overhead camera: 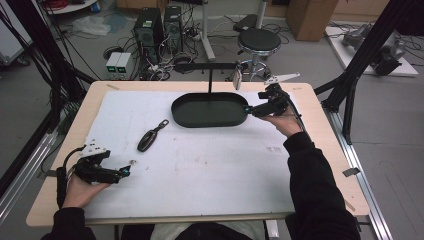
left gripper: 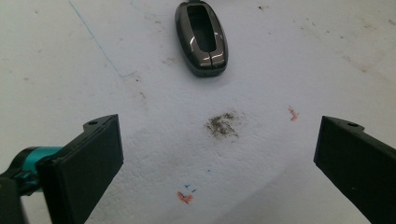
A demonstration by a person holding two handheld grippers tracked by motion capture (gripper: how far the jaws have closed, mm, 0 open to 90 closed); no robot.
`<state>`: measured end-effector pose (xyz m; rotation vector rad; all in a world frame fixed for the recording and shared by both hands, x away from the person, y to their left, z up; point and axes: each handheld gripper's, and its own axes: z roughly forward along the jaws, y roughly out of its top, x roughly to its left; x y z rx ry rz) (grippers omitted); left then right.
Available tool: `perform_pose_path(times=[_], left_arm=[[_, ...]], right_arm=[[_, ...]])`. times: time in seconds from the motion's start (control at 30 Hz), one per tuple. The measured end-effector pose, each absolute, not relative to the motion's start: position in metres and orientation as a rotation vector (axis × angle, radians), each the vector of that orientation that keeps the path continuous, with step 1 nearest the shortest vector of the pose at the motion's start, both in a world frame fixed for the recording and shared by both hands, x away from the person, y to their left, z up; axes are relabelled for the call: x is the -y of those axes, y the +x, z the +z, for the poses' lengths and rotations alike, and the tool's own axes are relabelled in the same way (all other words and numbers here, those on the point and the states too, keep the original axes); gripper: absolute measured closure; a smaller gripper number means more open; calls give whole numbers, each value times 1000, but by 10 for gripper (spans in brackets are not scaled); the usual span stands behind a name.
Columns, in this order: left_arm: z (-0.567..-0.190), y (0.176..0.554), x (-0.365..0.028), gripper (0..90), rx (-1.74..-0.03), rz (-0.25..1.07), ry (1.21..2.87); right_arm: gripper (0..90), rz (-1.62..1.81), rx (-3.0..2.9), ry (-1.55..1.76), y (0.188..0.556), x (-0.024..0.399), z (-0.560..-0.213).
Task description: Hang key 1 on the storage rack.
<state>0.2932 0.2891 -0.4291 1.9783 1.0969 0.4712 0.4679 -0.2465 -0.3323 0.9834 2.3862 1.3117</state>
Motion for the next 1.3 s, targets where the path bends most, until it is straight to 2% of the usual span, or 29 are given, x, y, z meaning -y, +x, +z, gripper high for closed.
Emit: perform_pose_path(times=[0.6,1.3], left_arm=[[-429,294,-290,18,-1102,470,1964],[-429,293,-289,18,-1106,471,1967]], right_arm=[[9,1292,-2410,960,438,254,-355],[9,1257,-2387,976,383,271,-381]])
